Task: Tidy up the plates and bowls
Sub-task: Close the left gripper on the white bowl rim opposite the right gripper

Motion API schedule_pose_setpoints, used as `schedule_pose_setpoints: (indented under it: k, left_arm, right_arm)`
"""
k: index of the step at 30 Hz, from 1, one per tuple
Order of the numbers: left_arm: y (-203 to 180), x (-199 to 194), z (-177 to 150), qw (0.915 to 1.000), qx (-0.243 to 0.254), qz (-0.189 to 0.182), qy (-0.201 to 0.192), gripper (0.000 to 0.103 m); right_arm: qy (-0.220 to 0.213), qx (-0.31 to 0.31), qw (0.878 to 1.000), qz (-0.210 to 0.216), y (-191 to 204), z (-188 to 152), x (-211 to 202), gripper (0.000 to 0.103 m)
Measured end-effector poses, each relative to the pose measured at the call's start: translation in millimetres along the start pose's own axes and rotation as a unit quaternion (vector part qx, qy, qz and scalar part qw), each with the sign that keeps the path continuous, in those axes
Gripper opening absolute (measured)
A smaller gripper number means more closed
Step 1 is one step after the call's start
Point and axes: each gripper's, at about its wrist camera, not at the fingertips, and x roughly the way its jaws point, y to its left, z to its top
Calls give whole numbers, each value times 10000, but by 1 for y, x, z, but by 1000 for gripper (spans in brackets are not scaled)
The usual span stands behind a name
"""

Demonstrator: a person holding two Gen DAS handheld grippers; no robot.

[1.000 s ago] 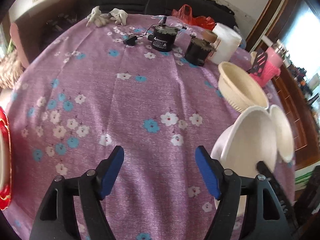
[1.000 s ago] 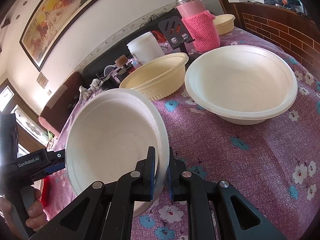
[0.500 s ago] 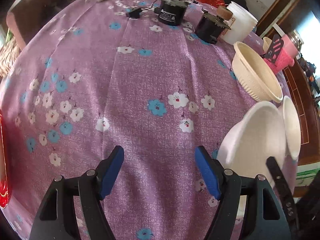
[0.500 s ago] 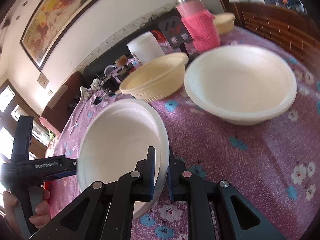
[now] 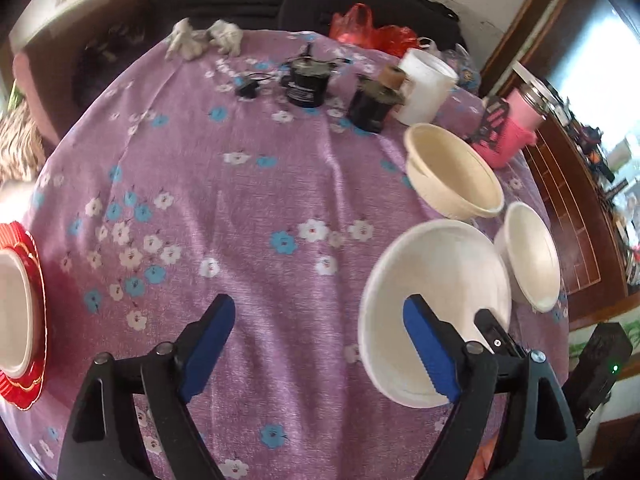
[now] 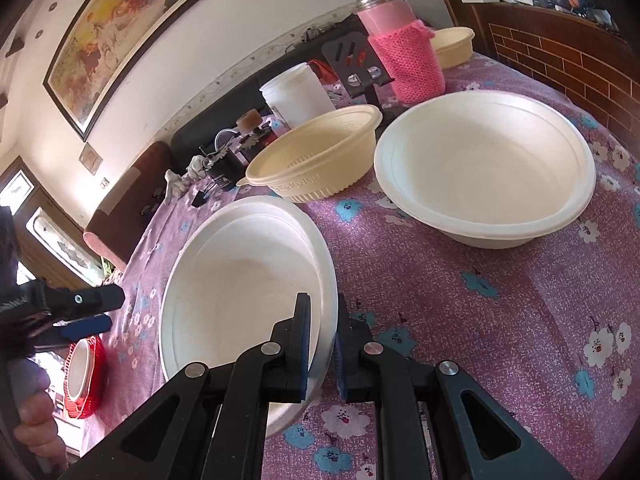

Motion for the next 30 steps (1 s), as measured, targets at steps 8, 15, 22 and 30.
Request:
schedule_pose_setpoints:
  k: [8,15,22,30]
  left_arm:
    - [-22,39,-2,9993,86,-32,349,85]
    - [-25,54,-3,9989,33,-273,373,67]
    - [-20,72,-5,9968,-82,-502,609,11]
    - [-23,65,-8,9983,3,-410,407,9]
  right_arm:
    - [40,23,10000,12,-2,0,1,11]
    - [82,86,9999,22,-5,1,4,11]
    - [83,98,9999,62,-5,2,4,11]
    - [109,114,9998,104,-5,1,5,11]
